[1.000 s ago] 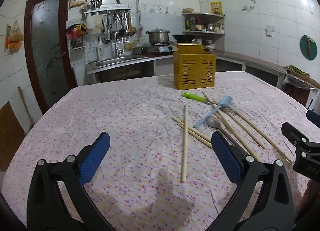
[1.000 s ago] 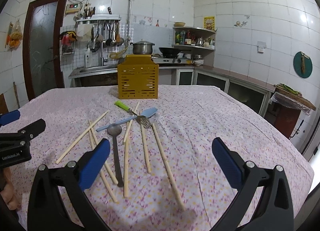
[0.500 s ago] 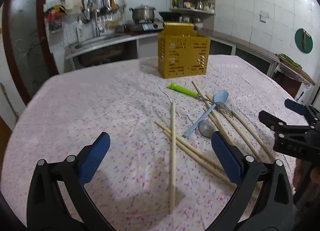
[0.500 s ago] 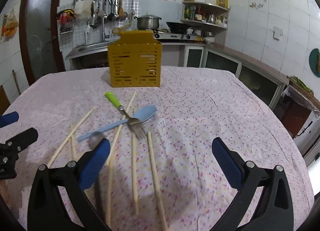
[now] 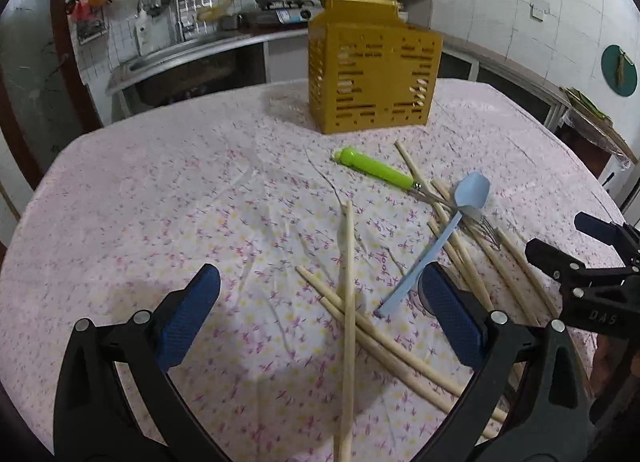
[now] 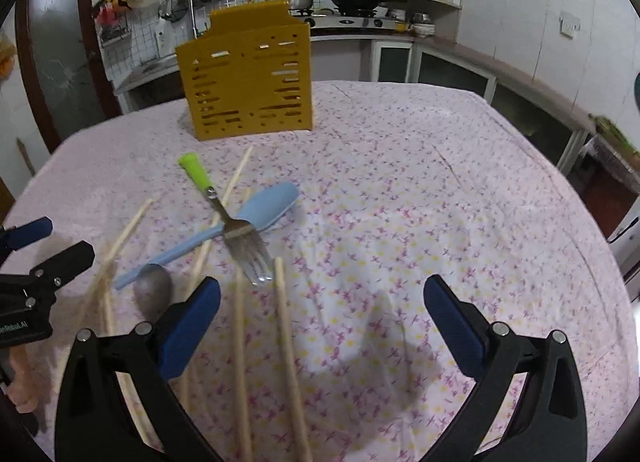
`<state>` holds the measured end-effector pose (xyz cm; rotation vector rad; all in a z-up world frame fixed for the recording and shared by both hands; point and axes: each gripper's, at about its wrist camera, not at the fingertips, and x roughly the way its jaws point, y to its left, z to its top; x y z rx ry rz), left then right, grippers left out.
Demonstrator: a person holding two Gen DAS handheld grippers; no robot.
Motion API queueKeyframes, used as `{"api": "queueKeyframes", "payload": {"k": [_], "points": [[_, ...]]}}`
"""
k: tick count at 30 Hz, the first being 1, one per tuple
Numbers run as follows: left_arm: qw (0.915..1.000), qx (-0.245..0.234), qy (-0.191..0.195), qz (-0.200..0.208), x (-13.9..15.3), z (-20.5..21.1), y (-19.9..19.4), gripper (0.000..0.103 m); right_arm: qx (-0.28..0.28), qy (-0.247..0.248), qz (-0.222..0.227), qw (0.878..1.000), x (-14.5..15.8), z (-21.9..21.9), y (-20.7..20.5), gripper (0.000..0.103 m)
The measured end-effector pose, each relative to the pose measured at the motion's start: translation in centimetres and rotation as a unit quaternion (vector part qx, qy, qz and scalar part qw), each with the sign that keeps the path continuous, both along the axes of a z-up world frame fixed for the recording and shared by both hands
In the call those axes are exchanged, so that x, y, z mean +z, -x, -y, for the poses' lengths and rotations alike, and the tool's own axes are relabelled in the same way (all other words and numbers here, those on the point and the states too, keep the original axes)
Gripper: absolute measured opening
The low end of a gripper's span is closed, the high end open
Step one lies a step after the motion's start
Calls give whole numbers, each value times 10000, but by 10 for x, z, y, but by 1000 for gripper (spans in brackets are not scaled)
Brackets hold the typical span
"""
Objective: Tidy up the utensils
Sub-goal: 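Lower the left tool onto a wooden chopstick and close it while the right tool grasps another chopstick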
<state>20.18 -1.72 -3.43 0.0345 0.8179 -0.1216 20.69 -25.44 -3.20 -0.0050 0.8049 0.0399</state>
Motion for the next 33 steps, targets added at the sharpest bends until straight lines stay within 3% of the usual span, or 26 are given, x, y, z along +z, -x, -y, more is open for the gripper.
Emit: {"api": "queueKeyframes", "payload": {"k": [4, 10, 14, 18, 22, 28, 33], "points": [[10000, -39, 37, -59, -11, 2, -4, 96, 3, 63, -246, 9997, -17, -1, -7, 99], [9995, -113, 186, -241, -21, -1, -14, 78, 29, 57, -382, 9993, -23, -5, -12, 97], [9982, -183, 216, -524, -31, 1, -25, 59, 186, 17, -450, 9988, -26, -9, -15, 87], [9982, -206, 168, -540, -32, 4, -29, 55, 302, -63, -487, 9983, -25, -10, -13, 78], [9981, -228, 51, -563, -33, 7, -33, 47, 389, -239, -492, 9977, -23, -6, -14, 62], [9973, -286, -37, -670, -31, 12, -40, 44, 512, -619, -577, 9951, -20, 2, -15, 42], [9969, -288, 1, -736, -30, 13, -42, 41, 392, -915, -524, 9937, -16, 14, -13, 40]]}}
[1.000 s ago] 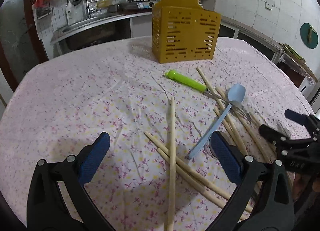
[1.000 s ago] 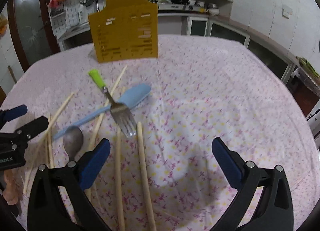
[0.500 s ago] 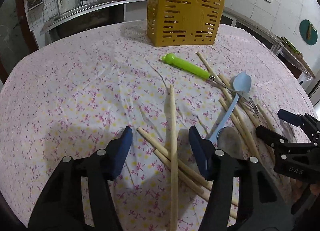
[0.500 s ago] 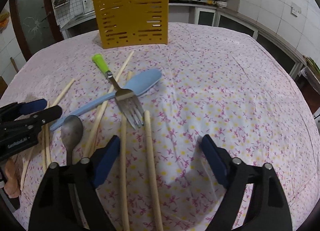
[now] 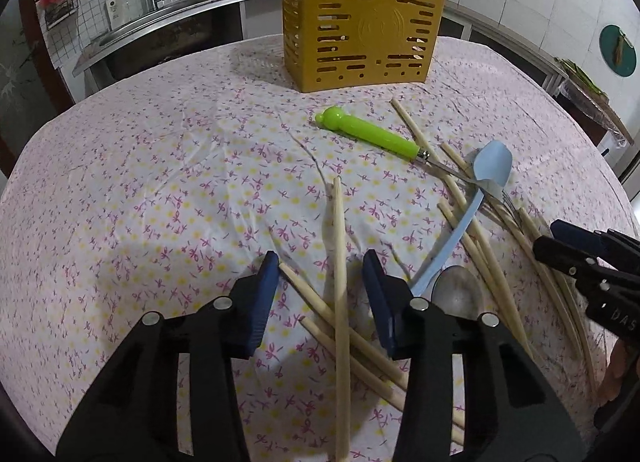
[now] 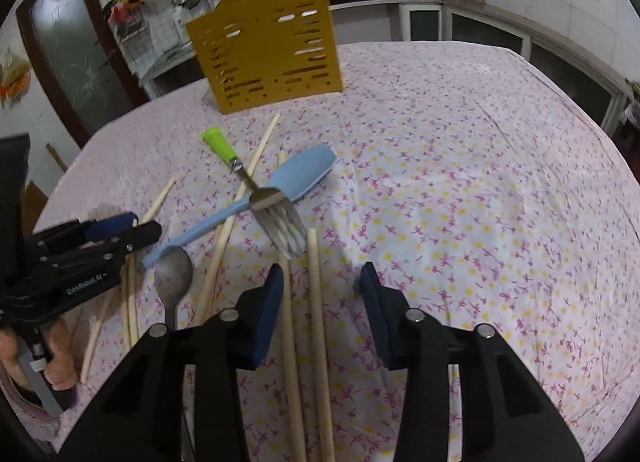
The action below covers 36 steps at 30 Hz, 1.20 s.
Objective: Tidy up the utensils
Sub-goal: 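Lower the left tool onto a wooden chopstick and close it while the right tool grasps another chopstick, then lift the held chopsticks with both tools and carry them toward the yellow holder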
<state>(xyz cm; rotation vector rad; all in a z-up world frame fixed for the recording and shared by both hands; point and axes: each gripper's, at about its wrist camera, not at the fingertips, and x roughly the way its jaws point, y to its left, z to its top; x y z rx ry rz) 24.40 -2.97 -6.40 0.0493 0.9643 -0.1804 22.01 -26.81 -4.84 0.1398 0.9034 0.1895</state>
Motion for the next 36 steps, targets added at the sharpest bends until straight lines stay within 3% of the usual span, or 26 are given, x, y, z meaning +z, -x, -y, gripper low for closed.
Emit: {"api": "queueKeyframes", "payload": {"k": [11, 18, 20, 25, 36], "points": [[9999, -116, -113, 13, 0, 7, 2, 27, 131, 669, -44, 9977, -6, -13, -4, 16], [10000, -95, -15, 24, -3, 0, -4, 20, 119, 926, -67, 9956, -5, -20, -8, 15], [10000, -49, 6, 30, -3, -2, -5, 14, 108, 1003, -22, 9949, -6, -23, -7, 14], [9997, 44, 236, 10, -2, -11, -6, 9, -7, 624, 58, 9980, -6, -12, -2, 7], [9982, 136, 549, 185, 10, -23, 0, 8, -106, -100, 250, 9996, 0, 6, 3, 6]]}}
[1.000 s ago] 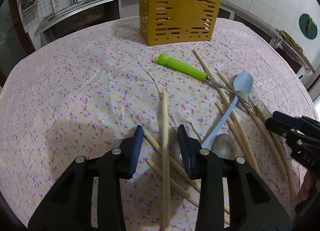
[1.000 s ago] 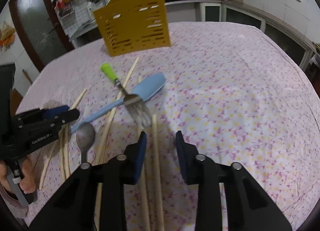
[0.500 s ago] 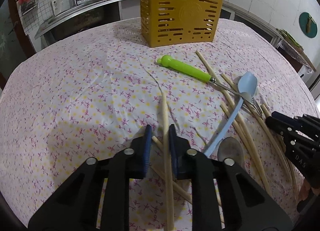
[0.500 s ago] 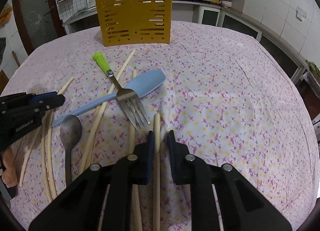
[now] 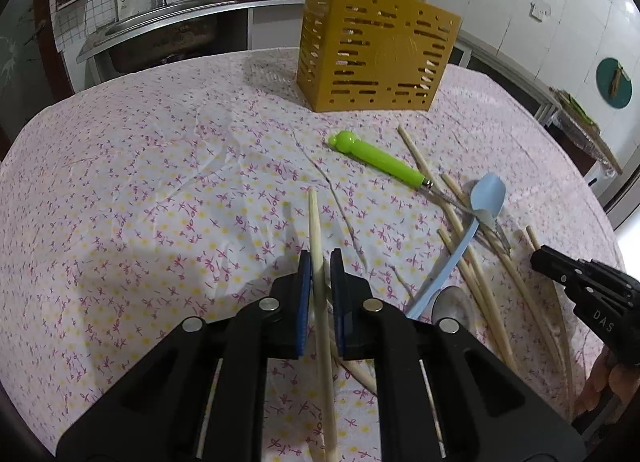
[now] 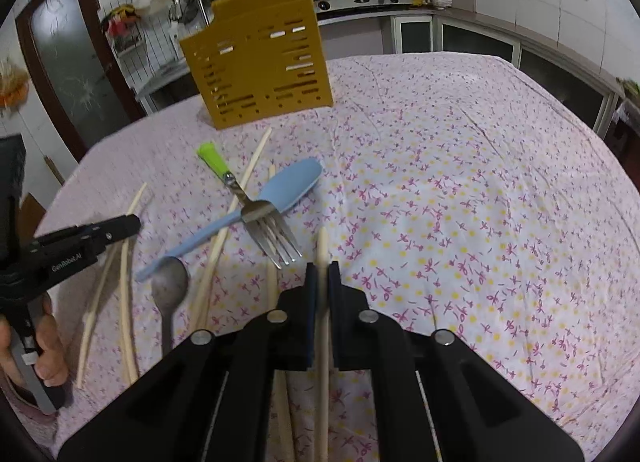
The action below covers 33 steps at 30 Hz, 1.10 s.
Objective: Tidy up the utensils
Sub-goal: 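Lift the held chopsticks with both tools and carry them toward the yellow holder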
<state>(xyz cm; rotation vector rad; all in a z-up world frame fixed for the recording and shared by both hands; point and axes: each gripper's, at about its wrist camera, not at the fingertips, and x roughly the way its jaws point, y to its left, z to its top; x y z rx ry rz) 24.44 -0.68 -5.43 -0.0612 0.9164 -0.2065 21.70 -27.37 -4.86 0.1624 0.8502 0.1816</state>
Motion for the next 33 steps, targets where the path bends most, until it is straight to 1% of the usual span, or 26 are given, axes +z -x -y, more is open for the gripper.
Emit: {"api": "queueKeyframes", "payload": {"k": [5, 9, 12, 19, 28, 29, 31, 33], "points": [[10000, -27, 64, 43, 4, -1, 2, 8, -6, -106, 123, 9999, 4, 0, 1, 6], [9999, -19, 99, 74, 7, -2, 4, 8, -70, -126, 344, 9993, 13, 2, 4, 6], [9999, -17, 141, 86, 10, -3, 7, 8, -96, -160, 384, 9991, 15, 5, 4, 6], [9994, -14, 280, 209, 28, -11, 15, 8, -69, -233, 577, 9980, 30, 4, 8, 6], [9982, 40, 483, 354, 44, -22, 19, 7, -114, -314, 622, 9975, 30, 3, 10, 6], [9981, 46, 497, 361, 45, -23, 19, 6, -123, -306, 635, 9974, 30, 3, 10, 6], [9980, 46, 500, 373, 45, -23, 19, 0, -127, -292, 656, 9973, 31, 2, 10, 6], [9982, 35, 484, 339, 44, -23, 17, 0, -129, -267, 659, 9974, 31, 1, 10, 6]]}}
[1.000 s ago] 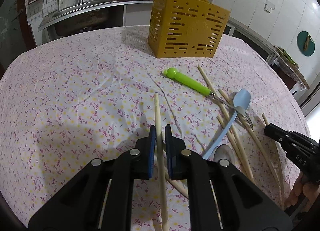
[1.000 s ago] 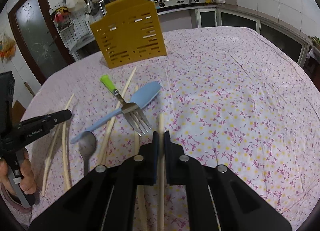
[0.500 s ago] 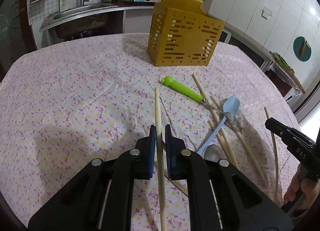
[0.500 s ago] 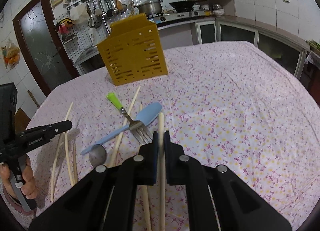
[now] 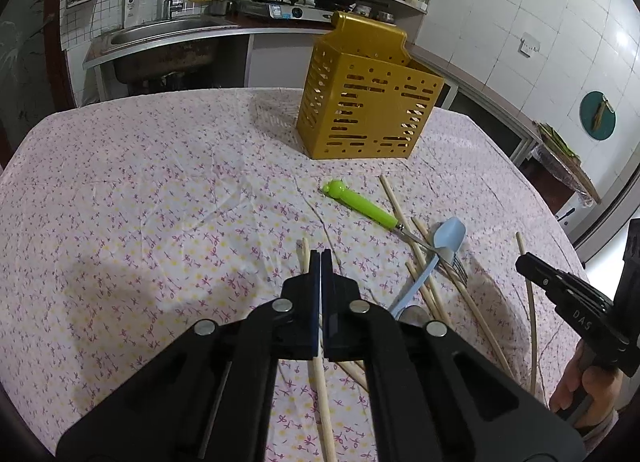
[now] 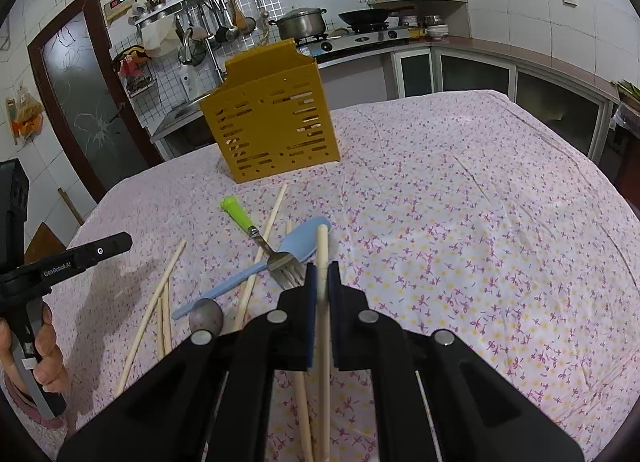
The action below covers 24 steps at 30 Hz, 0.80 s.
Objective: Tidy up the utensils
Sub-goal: 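Lift the held chopsticks with both tools and carry them toward the yellow holder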
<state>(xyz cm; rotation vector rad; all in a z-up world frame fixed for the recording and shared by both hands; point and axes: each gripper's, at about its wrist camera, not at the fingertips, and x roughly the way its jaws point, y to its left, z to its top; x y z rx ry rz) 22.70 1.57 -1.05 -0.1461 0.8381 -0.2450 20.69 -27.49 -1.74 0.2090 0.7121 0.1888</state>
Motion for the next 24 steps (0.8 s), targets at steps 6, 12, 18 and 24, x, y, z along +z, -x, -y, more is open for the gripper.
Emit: {"api": "queueKeyframes", "payload": {"k": [6, 12, 18, 24], "points": [[9978, -53, -132, -649, -25, 5, -19, 0, 29, 41, -86, 10000, -6, -1, -4, 6], [9952, -43, -379, -897, -47, 14, -31, 13, 73, 77, -128, 9999, -11, -2, -4, 6], [9942, -57, -566, -911, -53, 21, -38, 25, 75, 72, -163, 9998, -16, -2, -5, 6], [9947, -37, -572, -859, -56, 20, -42, 4, 52, 65, -187, 9998, -17, -2, -7, 6]]}}
